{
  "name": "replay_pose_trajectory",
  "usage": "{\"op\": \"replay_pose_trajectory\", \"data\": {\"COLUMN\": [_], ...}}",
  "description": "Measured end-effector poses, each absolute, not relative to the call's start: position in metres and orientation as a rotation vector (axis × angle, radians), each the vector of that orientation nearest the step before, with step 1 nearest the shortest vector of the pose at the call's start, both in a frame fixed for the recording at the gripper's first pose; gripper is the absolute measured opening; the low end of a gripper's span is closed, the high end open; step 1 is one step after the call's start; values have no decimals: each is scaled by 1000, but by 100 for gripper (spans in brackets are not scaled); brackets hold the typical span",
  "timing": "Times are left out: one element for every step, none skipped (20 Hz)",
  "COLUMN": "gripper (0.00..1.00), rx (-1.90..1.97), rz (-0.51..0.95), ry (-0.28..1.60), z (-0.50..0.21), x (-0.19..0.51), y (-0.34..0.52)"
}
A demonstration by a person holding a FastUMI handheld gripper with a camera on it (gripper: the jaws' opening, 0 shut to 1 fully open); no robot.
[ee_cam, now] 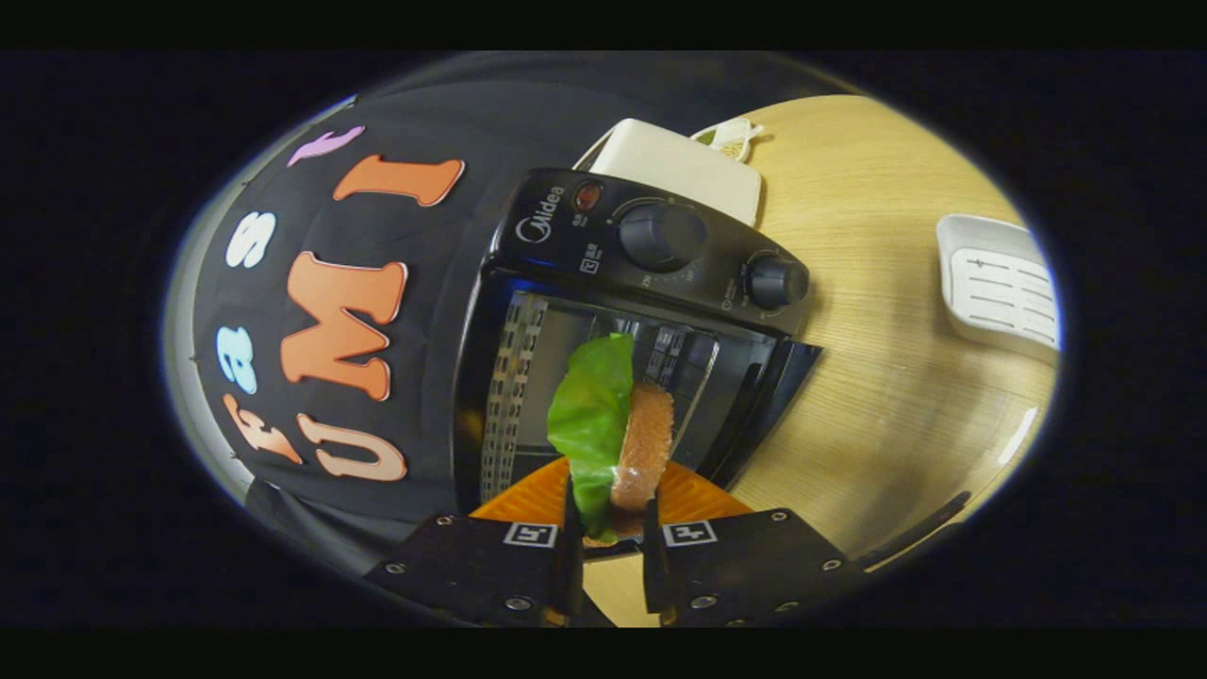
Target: Open the toaster oven, put the food inside, and close the toaster oven door.
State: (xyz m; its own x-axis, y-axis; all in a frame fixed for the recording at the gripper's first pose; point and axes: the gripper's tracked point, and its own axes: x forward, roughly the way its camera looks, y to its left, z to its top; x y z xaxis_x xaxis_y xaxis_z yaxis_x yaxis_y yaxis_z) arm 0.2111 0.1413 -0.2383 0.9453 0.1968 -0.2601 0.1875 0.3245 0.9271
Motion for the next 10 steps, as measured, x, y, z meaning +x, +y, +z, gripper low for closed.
{"op": "replay_pose_trajectory", "data": {"gripper": [28,31,32,33,35,39,41,49,51,61], "rx": [1268,1277,1284,1291,1294,1286,1270,1258,1247,1242], "rz": [-8,-17,-25,-35,-49,-74,-97,-108,-117,-120], "ry": [354,362,374,374,376,386,402,412,432,442], "z": [-238,-239,-239,-238,-238,-240,-244,-248,-250,-253], "x": [217,222,225,230,233,235,234,236,235,234], "y": [143,146,147,148,147,146,145,147,150,154]}}
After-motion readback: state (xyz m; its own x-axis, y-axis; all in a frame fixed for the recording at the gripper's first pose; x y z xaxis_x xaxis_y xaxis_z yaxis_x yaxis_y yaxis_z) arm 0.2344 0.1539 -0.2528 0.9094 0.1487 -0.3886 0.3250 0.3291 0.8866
